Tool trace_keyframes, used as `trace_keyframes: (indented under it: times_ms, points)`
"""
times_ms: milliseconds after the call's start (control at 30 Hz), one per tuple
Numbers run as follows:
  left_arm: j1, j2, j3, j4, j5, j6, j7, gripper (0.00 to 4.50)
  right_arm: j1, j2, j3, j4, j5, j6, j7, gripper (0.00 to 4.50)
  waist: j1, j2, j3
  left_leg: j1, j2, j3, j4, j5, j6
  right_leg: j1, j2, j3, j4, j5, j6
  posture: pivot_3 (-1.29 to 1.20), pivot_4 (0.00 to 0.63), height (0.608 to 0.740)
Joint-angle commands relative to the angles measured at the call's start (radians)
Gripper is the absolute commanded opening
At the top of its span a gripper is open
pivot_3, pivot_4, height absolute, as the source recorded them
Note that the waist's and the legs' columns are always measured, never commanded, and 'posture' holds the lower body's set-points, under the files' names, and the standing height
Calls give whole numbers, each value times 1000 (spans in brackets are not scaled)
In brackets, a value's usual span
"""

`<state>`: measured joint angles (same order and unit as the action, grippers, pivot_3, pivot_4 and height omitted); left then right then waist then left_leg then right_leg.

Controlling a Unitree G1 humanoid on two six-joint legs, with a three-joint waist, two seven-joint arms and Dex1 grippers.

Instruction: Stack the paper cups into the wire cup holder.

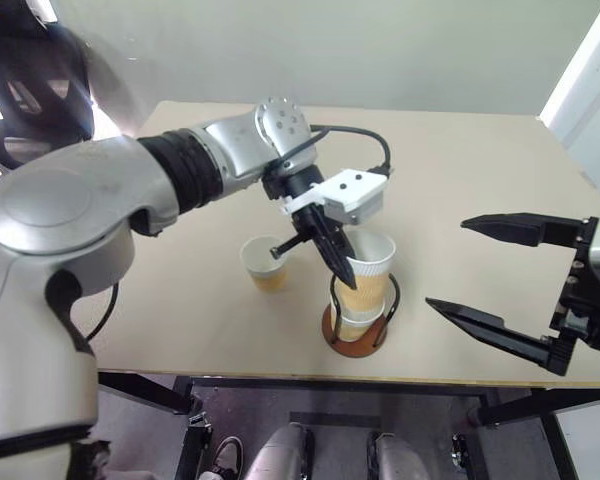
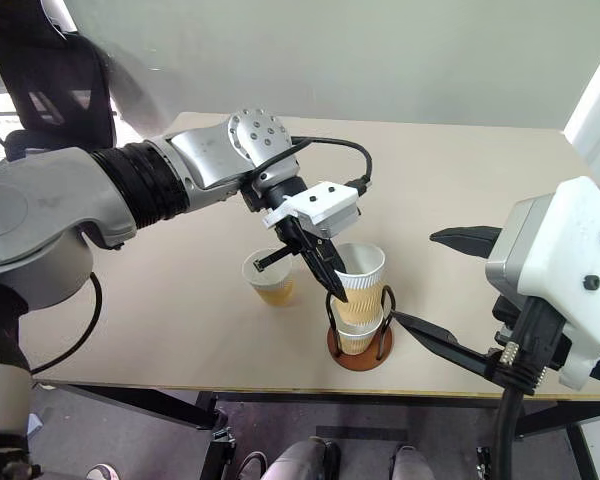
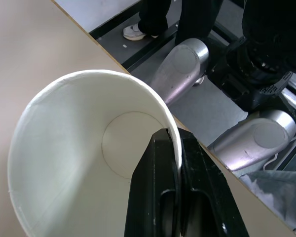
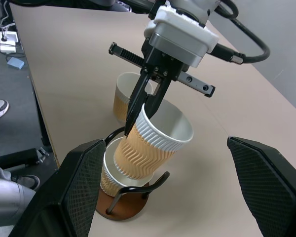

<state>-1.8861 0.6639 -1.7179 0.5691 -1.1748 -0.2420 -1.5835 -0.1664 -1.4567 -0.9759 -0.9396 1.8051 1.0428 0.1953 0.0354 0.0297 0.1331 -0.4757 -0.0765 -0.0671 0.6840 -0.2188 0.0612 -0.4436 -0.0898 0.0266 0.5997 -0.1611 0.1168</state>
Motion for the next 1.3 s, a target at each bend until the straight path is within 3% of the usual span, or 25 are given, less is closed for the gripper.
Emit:
trace_keyframes:
  times_ms: [33,700,1067,1300]
  points:
    - [-35,1,-20,9,3,-36,-31,33,-4,-12,-36,2,-2,-17,-13,4089,0,0,0,0,0,0,0,0,0,0,0,0,0,0,0,0,150,740]
    - [-36,-51,-85,73,28,-139,-31,33,33,-12,-77,-8,31,2,-46,4089,1,0,0,0,0,0,0,-1,0,1,0,0,0,0,0,0,150,740]
    - [-14,-56,-48,100,33,-146,-31,3936,37,-10,-67,-9,15,-2,-45,4089,1,0,0,0,0,0,0,-1,0,1,0,0,0,1,-1,0,150,740]
    - [30,-93,228,323,58,-26,-31,3936,33,-9,-61,11,-23,10,-2,4089,3,0,0,0,0,0,1,-1,1,1,0,0,0,1,0,0,150,740]
